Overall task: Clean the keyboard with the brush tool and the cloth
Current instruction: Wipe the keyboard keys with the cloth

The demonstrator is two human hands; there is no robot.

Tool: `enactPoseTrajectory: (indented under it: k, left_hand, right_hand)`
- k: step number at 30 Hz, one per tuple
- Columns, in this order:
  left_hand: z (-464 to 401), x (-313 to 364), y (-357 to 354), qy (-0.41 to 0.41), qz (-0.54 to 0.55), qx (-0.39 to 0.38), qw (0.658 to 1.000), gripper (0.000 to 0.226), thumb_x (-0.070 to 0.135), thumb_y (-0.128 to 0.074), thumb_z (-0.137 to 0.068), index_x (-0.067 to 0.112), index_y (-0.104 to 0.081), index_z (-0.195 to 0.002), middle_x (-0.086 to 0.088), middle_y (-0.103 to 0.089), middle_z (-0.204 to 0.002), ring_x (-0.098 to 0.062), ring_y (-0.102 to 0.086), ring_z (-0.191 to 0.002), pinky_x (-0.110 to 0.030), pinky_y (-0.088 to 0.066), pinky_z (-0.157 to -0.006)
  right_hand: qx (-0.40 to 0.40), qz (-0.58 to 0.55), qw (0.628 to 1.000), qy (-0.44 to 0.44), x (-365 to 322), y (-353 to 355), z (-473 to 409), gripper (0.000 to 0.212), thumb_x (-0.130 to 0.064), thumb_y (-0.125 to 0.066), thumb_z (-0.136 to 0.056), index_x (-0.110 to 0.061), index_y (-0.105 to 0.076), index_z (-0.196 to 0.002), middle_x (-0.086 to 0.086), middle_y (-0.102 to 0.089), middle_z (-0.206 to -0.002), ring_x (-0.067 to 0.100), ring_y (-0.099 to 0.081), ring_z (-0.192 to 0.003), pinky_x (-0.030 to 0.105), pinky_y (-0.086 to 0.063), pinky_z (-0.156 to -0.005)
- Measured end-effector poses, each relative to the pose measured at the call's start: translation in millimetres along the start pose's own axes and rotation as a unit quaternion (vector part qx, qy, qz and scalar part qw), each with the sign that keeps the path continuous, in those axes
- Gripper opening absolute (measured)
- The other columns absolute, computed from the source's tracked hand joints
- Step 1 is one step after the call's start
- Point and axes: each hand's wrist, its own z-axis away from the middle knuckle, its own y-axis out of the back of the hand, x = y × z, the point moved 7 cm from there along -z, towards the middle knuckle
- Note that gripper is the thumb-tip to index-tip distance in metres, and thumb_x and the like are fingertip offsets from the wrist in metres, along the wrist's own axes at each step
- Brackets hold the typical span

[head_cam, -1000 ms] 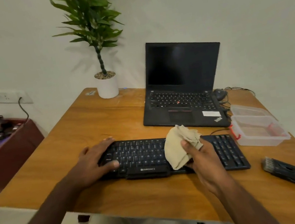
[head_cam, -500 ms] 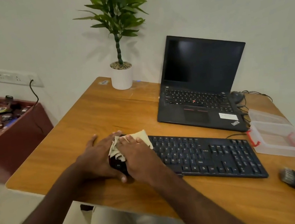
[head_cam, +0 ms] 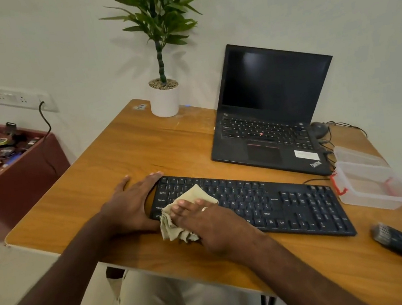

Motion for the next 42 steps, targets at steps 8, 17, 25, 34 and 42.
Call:
enactPoseTrajectory:
  k: [8, 17, 25, 34, 42]
  left_hand:
    - [3.4, 4.9, 3.4, 0.024, 0.01, -0.016, 1.0, 0.141, 0.102, -0.051, -0.044, 0.038, 0.01, -0.154, 0.005, -0.013, -0.165, -0.012, -0.014, -0.15, -0.045, 0.014, -0.121]
    - [3.5, 6.2, 4.3, 0.022, 0.015, -0.016, 1.0, 0.141, 0.103, -0.048, -0.043, 0.038, 0.01, -0.154, 0.006, -0.013, -0.165, -0.012, -0.015, -0.15, -0.046, 0.014, -0.121]
    - [3.6, 6.3, 4.2, 0.009, 0.017, -0.005, 1.0, 0.143, 0.103, -0.047, -0.043, 0.035, 0.006, -0.156, 0.005, -0.016, -0.165, -0.01, -0.015, -0.15, -0.045, 0.013, -0.121]
    - [2.0, 2.4, 3.3, 0.026, 0.03, -0.007, 0.999, 0.139, 0.099, -0.056, -0.045, 0.04, 0.005, -0.154, 0.009, -0.017, -0.164, -0.011, -0.018, -0.149, -0.045, 0.013, -0.122]
    - [5.0, 5.3, 4.7, 0.028, 0.053, -0.011, 0.998, 0.138, 0.097, -0.059, -0.046, 0.041, 0.004, -0.155, 0.009, -0.018, -0.164, -0.013, -0.016, -0.149, -0.042, 0.013, -0.122]
  right_hand:
    - [0.054, 0.022, 0.998, -0.037, 50.4, -1.7, 89.6, 0.082, -0.004, -0.072, -0.08, -0.024, -0.037, -0.152, -0.006, -0.038, -0.158, 0.006, -0.025, -0.148, 0.038, -0.01, -0.121]
    - [0.236, -0.236, 0.908, -0.252, 111.3, 50.8, 133.6, 0.041, -0.002, -0.052, -0.097, -0.025, -0.063, -0.129, -0.015, -0.071, -0.104, -0.006, -0.065, -0.088, 0.024, -0.055, -0.069]
    - [0.087, -0.146, 0.973, -0.157, 3.0, 18.8, 1.7, 0.06, -0.016, -0.017, -0.099, -0.025, -0.032, -0.156, -0.001, -0.029, -0.164, 0.019, -0.026, -0.151, 0.033, -0.017, -0.123]
    - [0.009, 0.038, 0.996, -0.078, 13.0, -4.3, 43.7, 0.058, -0.012, -0.035, -0.099, -0.019, -0.031, -0.156, -0.004, -0.028, -0.162, 0.012, -0.023, -0.152, 0.037, -0.016, -0.124]
    - [-0.011, 0.103, 0.983, -0.151, 62.6, -1.7, 137.1, 0.075, -0.033, -0.086, -0.067, -0.027, -0.059, -0.137, -0.006, -0.06, -0.14, 0.006, -0.05, -0.132, 0.039, -0.036, -0.108]
